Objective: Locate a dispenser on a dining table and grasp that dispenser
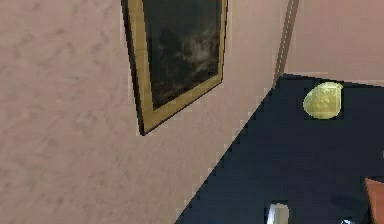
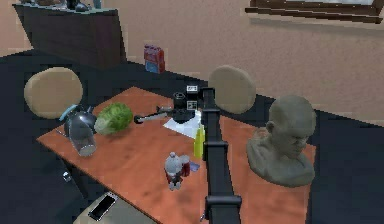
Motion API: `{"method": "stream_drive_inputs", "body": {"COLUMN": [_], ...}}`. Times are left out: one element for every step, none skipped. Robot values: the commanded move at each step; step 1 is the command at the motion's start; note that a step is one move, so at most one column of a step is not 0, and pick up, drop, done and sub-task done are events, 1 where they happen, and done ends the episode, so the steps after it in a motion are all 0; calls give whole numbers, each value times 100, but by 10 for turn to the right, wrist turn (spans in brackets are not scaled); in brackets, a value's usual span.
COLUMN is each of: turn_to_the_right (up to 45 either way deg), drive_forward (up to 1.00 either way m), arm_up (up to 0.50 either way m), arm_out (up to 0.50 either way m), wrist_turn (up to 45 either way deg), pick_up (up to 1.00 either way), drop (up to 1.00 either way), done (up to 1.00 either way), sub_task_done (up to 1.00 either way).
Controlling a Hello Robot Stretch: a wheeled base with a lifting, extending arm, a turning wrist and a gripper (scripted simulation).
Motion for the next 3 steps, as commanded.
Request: {"method": "stream_drive_inputs", "body": {"turn_to_the_right": [0, 0, 0], "drive_forward": [0, 0, 0], "arm_up": [0, 0, -30], "arm_out": [0, 0, 0], "wrist_turn": [450, 180, 0], "pick_up": [0, 0, 0], "drop": [0, 0, 0], "done": [0, 0, 0], "sub_task_done": [0, 0, 0]}}
